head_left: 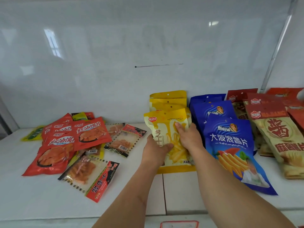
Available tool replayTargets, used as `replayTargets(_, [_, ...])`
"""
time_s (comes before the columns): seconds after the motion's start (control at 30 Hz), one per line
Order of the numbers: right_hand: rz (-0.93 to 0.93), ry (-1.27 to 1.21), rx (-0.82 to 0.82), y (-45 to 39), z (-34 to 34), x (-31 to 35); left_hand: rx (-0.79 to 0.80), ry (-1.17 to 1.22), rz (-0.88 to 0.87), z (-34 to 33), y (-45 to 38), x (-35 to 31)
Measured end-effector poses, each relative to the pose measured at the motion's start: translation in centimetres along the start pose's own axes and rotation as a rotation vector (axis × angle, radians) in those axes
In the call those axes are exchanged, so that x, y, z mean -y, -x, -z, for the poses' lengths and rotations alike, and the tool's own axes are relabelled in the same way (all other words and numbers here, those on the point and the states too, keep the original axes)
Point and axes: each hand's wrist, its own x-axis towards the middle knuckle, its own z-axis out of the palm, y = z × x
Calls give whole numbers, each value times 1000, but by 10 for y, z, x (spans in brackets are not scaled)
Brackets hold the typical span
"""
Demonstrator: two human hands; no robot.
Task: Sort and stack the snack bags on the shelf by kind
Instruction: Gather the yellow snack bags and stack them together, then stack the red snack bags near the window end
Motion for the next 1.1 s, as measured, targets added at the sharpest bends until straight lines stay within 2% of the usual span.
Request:
replayTargets(0.1, [15, 97, -61, 2, -2, 7, -30, -2, -5, 1, 3, 0])
replayTargets(0.23, [129, 273, -181, 12, -3, 17, -78, -25, -29, 9, 8, -3])
replayTargets(0.47, [302, 361, -263, 34, -14, 51, -75, -63, -7, 33, 17, -7])
replayTargets(0.6, [478, 292, -219, 51, -33, 81, -132, -187, -73, 61, 18, 1])
replayTargets(0.7, [570, 195, -70, 70, -61, 103, -163, -361, -129, 87, 17, 13])
replayTargets(0.8, [538, 143, 167, 89, -95, 119, -186, -550, -231, 113, 11, 27])
replayTargets(0.87, [452, 139, 248, 98, -120, 122, -178, -731, -332, 130, 6, 36])
replayTargets(0.97, [314, 296, 274, 93, -163, 110, -202, -960, -420, 157, -1, 53])
replayTargets(1.03, [191, 366, 275, 72, -196, 93, -227, -1046, -468, 176, -11, 66])
replayTargets(1.1, [135, 394, 292, 78, -202, 104, -199, -1085, -471, 195, -22, 75])
